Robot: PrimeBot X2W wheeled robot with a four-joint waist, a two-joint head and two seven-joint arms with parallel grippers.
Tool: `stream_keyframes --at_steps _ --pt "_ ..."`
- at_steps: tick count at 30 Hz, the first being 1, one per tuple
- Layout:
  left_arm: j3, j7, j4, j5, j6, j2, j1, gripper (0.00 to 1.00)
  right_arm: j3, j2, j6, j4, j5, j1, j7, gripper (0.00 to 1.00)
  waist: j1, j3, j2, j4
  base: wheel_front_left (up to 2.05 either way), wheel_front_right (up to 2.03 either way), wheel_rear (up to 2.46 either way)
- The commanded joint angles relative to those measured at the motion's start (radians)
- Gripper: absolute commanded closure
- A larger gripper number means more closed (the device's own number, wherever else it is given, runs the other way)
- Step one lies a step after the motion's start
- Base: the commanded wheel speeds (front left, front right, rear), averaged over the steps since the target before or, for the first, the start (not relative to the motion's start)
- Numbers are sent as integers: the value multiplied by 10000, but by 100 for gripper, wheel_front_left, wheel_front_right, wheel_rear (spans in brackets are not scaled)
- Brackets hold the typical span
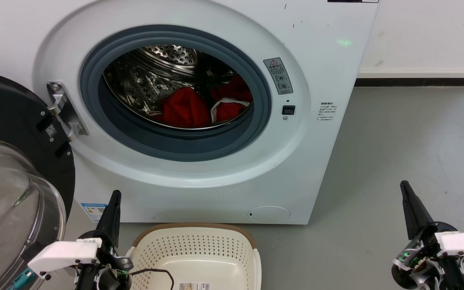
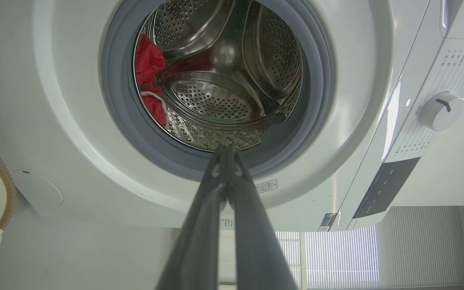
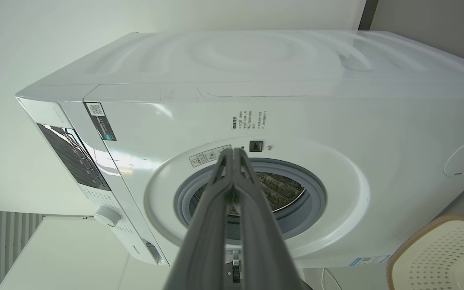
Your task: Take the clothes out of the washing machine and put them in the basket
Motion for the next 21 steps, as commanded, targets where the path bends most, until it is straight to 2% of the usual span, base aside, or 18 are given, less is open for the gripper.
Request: stream_keyframes --at_steps 1,21 --pt "27 15 -7 -22 -15 2 -62 100 8 28 0 10 -41 -120 7 100 0 0 0 0 0 0 0" --pt "27 14 -7 -22 -15 2 -62 100 8 28 0 10 -41 -121 6 100 0 0 0 0 0 0 0"
